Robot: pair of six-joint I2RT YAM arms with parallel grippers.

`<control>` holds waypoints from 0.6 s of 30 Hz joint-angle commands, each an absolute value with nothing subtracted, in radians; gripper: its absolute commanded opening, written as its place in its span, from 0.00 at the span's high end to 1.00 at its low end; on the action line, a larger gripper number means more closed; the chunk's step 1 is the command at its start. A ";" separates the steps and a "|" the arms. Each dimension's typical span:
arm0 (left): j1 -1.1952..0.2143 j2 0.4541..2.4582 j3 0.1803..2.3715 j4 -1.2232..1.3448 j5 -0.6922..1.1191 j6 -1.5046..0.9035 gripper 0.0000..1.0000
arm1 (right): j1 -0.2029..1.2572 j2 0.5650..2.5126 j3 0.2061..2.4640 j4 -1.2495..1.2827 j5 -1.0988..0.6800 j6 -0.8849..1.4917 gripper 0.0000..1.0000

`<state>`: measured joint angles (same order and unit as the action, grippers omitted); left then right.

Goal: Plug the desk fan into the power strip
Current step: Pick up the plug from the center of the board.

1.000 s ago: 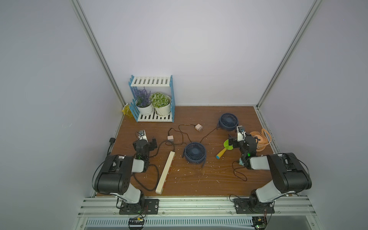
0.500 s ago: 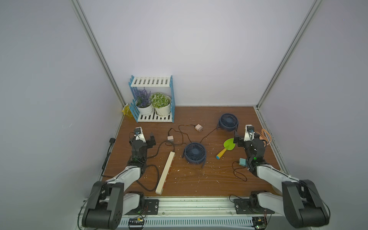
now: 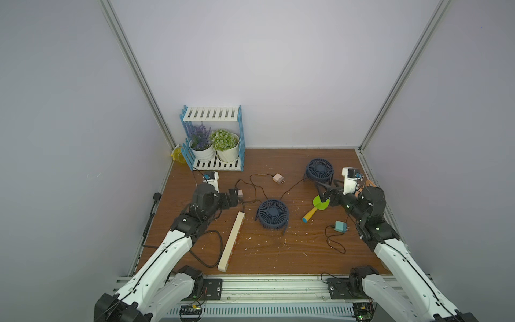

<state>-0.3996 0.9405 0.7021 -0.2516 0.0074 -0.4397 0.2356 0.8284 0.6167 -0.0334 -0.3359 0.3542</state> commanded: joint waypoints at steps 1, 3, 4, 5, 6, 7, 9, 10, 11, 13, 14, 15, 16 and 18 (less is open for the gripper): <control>-0.495 0.957 0.686 -0.452 0.029 -0.541 0.01 | 0.401 0.849 0.669 -0.247 -0.327 0.367 0.01; -0.538 0.976 0.673 -0.436 0.034 -0.552 0.02 | 0.493 0.883 0.675 -0.278 -0.291 0.386 0.03; -0.550 0.989 0.669 -0.426 0.041 -0.556 0.01 | 0.534 0.902 0.672 -0.278 -0.273 0.403 0.04; -0.560 1.002 0.671 -0.421 0.043 -0.558 0.02 | 0.574 0.921 0.671 -0.274 -0.260 0.415 0.06; -0.564 1.014 0.677 -0.418 0.042 -0.563 0.02 | 0.612 0.937 0.672 -0.271 -0.239 0.424 0.07; -0.566 1.026 0.681 -0.415 0.034 -0.568 0.02 | 0.651 0.960 0.677 -0.271 -0.208 0.427 0.07; -0.566 1.051 0.708 -0.413 -0.021 -0.585 0.01 | 0.730 0.994 0.688 -0.262 -0.157 0.431 0.07; -0.565 1.065 0.726 -0.408 -0.056 -0.594 0.01 | 0.755 1.013 0.691 -0.249 -0.133 0.434 0.07; -0.565 1.083 0.757 -0.408 -0.092 -0.594 0.01 | 0.774 1.025 0.692 -0.232 -0.117 0.440 0.07; -0.557 1.143 0.839 -0.436 -0.168 -0.579 0.01 | 0.794 1.046 0.693 -0.198 -0.106 0.448 0.07; -0.545 1.187 0.889 -0.465 -0.200 -0.572 0.01 | 0.802 1.052 0.695 -0.187 -0.100 0.451 0.07; -0.525 1.237 0.938 -0.496 -0.211 -0.566 0.01 | 0.810 1.054 0.697 -0.181 -0.094 0.451 0.07; -0.495 1.282 0.983 -0.517 -0.210 -0.563 0.02 | 0.816 1.057 0.700 -0.179 -0.086 0.451 0.06; -0.442 1.392 1.065 -0.542 -0.179 -0.553 0.03 | 0.823 1.052 0.702 -0.176 -0.069 0.450 0.06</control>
<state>-0.5034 1.2789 0.9878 -0.4656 -0.1291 -0.5671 0.8120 1.0588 0.6674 -0.2138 -0.1272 0.4355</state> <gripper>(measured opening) 0.973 0.938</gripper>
